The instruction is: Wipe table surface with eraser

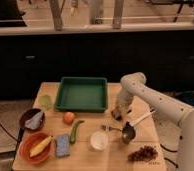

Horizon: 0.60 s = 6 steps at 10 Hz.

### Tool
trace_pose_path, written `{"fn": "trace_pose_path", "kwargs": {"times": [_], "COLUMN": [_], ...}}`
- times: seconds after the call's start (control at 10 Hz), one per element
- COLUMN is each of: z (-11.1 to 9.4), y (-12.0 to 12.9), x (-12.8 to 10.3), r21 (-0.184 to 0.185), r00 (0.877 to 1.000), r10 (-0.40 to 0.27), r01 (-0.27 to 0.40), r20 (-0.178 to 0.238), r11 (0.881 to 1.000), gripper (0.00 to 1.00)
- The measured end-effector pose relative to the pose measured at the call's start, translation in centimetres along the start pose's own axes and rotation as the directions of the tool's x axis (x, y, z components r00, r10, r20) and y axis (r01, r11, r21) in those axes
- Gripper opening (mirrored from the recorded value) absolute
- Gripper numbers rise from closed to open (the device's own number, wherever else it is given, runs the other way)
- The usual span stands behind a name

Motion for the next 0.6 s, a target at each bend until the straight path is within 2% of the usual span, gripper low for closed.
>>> {"fn": "trace_pose_path", "kwargs": {"times": [0.1, 0.4, 0.6], "z": [-0.1, -1.4, -1.9], "y": [0.5, 1.6, -0.6], "x": [0.5, 5.4, 7.9], "r21": [0.000, 0.021, 0.045], "r00": [1.000, 0.996, 0.992], "r10": [0.007, 0.080, 0.113], "r01": [-0.007, -0.079, -0.111], "r20": [-0.001, -0.030, -0.051], "r11": [1.000, 0.997, 0.993], "gripper": [0.04, 0.04, 0.04]}}
